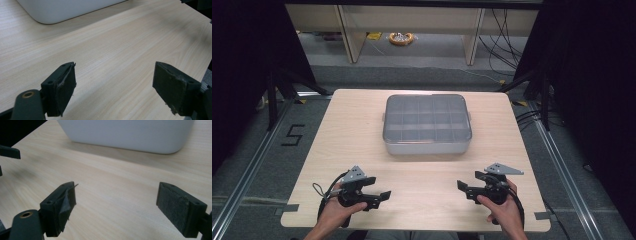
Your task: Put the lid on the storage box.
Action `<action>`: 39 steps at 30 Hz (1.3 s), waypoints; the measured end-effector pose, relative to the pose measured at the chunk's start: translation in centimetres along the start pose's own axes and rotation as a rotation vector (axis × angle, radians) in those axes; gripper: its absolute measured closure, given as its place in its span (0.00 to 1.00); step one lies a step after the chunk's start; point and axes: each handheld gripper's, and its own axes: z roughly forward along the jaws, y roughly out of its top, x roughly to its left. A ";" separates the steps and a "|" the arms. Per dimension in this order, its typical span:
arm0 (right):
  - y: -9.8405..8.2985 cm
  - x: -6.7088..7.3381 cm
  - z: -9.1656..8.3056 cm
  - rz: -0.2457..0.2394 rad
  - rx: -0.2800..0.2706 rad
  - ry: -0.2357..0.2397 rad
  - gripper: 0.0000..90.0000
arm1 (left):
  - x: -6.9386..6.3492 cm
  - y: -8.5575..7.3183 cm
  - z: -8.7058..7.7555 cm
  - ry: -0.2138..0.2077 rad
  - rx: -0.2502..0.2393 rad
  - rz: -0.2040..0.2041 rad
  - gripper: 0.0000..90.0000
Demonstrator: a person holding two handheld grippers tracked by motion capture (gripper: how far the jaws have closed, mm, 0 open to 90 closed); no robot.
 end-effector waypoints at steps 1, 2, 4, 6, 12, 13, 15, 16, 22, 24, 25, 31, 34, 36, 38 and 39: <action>0.0 0.0 0.0 0.000 0.000 0.000 0.19 | 0.0 0.0 0.0 0.000 0.000 0.000 0.20; -0.2 0.4 -0.1 0.031 0.016 0.004 0.19 | -0.1 -0.1 0.0 -0.007 -0.005 -0.007 0.20; -0.5 0.7 -0.2 0.020 0.028 0.011 0.19 | -0.3 -0.4 -0.2 -0.004 -0.006 -0.003 0.20; -0.7 0.8 -0.2 -0.001 0.027 0.014 0.19 | -0.4 -0.4 -0.3 0.001 0.002 0.007 0.20; -1.5 1.5 -0.7 -0.014 0.030 0.038 0.19 | -1.0 -1.0 -0.8 -0.003 -0.003 0.016 0.20; -1.5 1.5 -0.7 -0.014 0.030 0.038 0.19 | -1.1 -1.1 -0.8 -0.003 -0.002 0.018 0.20; -2.0 1.8 -1.0 -0.023 0.039 0.049 0.19 | -1.3 -1.5 -0.7 -0.002 0.000 0.015 0.20; -2.2 1.9 -1.1 -0.045 0.035 0.039 0.19 | -1.7 -1.8 -0.7 -0.004 0.017 0.009 0.20; -3.1 2.4 -1.7 -0.055 0.040 0.063 0.19 | -2.4 -2.2 -0.9 -0.013 0.006 0.012 0.21; -3.4 2.9 -2.1 -0.010 0.077 0.062 0.19 | -2.7 -2.3 -1.3 -0.013 0.014 0.015 0.21; -3.5 2.8 -2.0 -0.033 0.054 0.070 0.19 | -2.8 -2.4 -1.3 -0.018 0.009 0.019 0.21; -4.2 3.0 -2.4 -0.041 0.067 0.086 0.19 | -3.4 -2.8 -1.5 -0.026 0.003 0.004 0.21; -4.6 3.3 -2.4 -0.042 0.092 0.089 0.19 | -3.8 -3.0 -1.6 -0.029 0.020 0.018 0.21; -4.9 3.9 -2.7 0.008 0.101 0.100 0.19 | -3.9 -3.2 -1.6 -0.032 0.033 0.028 0.21; -5.1 3.7 -2.8 -0.046 0.091 0.088 0.19 | -4.1 -3.4 -1.6 -0.031 0.043 0.027 0.21; -5.1 3.7 -2.8 -0.046 0.091 0.088 0.19 | -4.1 -3.4 -1.6 -0.031 0.043 0.027 0.21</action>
